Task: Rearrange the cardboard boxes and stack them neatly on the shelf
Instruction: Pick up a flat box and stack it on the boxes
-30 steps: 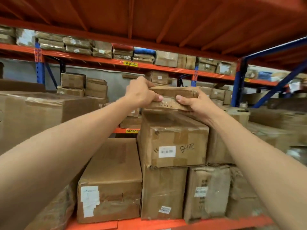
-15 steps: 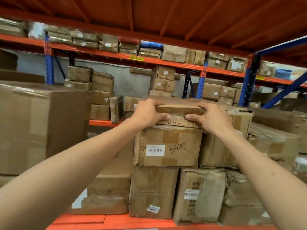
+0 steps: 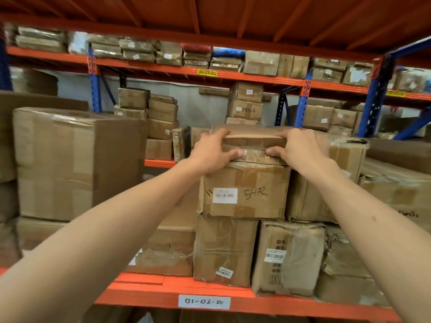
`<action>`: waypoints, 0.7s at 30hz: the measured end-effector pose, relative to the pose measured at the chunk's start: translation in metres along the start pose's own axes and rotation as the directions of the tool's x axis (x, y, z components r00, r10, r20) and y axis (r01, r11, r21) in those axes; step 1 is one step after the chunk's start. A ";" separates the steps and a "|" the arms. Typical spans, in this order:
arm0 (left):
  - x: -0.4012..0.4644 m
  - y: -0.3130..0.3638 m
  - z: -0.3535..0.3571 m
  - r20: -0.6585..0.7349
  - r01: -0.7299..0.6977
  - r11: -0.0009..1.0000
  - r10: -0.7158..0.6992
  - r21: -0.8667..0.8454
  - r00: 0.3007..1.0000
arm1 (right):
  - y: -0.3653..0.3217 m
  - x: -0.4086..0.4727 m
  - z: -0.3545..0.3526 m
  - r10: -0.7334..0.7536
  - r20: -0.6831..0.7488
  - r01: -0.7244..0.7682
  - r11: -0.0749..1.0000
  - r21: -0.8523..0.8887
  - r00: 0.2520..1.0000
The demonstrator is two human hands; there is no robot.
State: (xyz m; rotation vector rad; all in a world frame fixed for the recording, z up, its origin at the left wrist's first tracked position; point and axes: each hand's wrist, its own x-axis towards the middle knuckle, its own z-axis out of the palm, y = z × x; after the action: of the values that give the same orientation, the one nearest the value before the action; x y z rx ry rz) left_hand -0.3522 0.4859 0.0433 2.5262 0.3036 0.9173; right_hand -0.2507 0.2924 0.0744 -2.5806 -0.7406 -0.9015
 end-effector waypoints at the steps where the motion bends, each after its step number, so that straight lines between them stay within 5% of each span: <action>1: -0.006 -0.004 0.001 0.014 0.003 1.000 -0.003 -0.012 1.000 | -0.002 -0.004 -0.001 0.000 -0.020 -0.003 0.993 -0.116 1.000; 5: -0.028 -0.030 -0.014 -0.032 0.036 0.999 -0.037 -0.032 0.999 | -0.017 -0.016 -0.003 0.019 -0.097 -0.047 0.954 -0.296 0.995; 15: -0.079 -0.163 -0.113 -0.397 0.290 0.955 -0.241 0.066 0.886 | -0.162 -0.019 -0.020 -0.294 -0.106 0.312 0.915 0.254 0.950; 21: -0.120 -0.247 -0.169 -0.357 0.450 0.893 -0.419 0.003 0.835 | -0.283 -0.019 0.007 -0.456 0.008 0.423 0.832 0.360 0.890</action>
State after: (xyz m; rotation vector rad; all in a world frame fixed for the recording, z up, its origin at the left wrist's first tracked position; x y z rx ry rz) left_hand -0.5669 0.7170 -0.0224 2.2043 1.0057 1.1695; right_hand -0.4186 0.5201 0.0890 -2.1783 -1.4271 -0.6854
